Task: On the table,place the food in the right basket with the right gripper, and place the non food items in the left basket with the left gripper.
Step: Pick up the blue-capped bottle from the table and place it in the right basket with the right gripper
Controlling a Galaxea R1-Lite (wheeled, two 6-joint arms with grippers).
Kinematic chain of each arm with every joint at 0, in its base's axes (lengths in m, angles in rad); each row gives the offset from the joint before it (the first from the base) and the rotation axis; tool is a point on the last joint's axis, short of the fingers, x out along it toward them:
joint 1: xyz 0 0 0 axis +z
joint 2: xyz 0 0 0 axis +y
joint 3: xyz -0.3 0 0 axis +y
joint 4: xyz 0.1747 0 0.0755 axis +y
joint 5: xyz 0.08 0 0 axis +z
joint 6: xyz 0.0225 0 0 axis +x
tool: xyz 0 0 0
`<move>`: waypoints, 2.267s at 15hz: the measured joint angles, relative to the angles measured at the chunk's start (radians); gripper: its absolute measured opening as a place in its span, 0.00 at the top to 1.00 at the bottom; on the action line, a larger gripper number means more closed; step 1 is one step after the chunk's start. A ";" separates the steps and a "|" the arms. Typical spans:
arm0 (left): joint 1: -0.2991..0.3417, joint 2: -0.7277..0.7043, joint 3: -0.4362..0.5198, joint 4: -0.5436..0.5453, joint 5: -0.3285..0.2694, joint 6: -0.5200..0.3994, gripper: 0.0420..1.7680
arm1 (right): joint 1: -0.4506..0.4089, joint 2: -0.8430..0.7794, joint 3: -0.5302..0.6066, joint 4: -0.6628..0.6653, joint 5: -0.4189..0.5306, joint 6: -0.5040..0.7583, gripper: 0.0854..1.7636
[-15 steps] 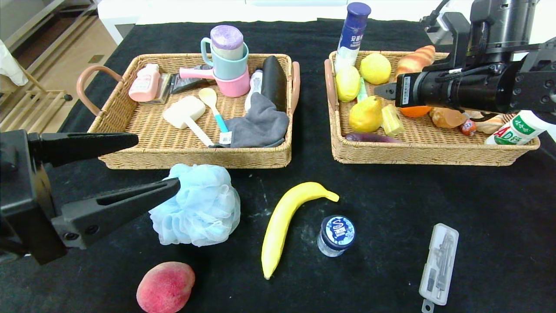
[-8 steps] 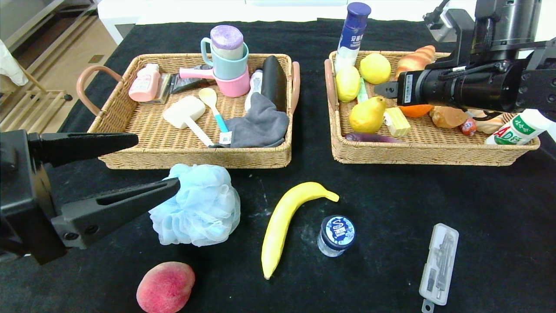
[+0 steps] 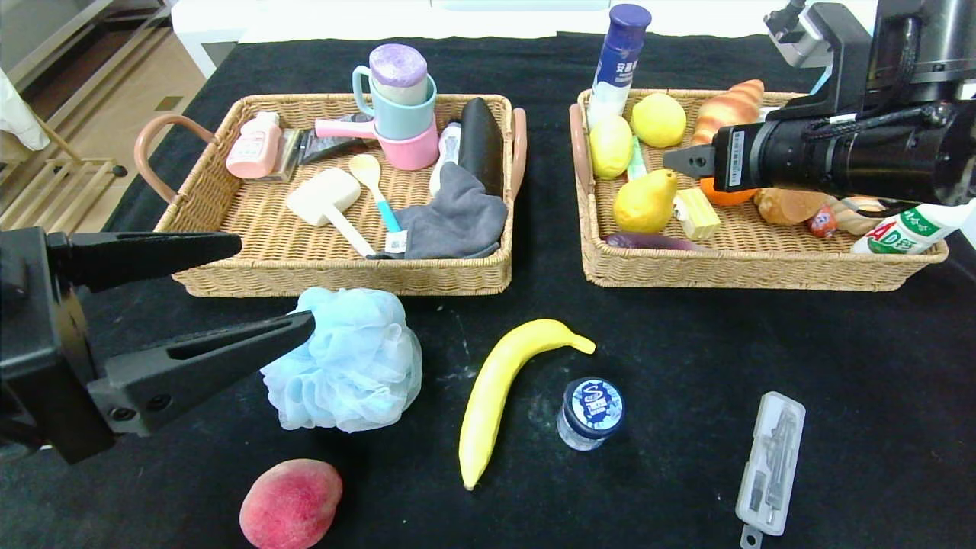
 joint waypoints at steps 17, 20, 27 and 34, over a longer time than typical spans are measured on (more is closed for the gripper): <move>0.000 -0.016 0.000 0.004 -0.001 0.001 0.03 | 0.276 -0.280 0.454 -0.012 0.157 -0.210 0.04; 0.000 -0.016 0.000 0.003 -0.001 0.001 0.03 | 0.327 -0.283 0.504 -0.028 0.154 -0.211 0.04; 0.000 -0.019 0.000 0.003 0.000 0.001 0.03 | 0.396 -0.241 0.568 -0.104 0.152 -0.210 0.04; 0.000 -0.023 0.000 0.002 0.000 0.001 0.03 | 0.423 -0.160 0.587 -0.127 0.130 -0.211 0.04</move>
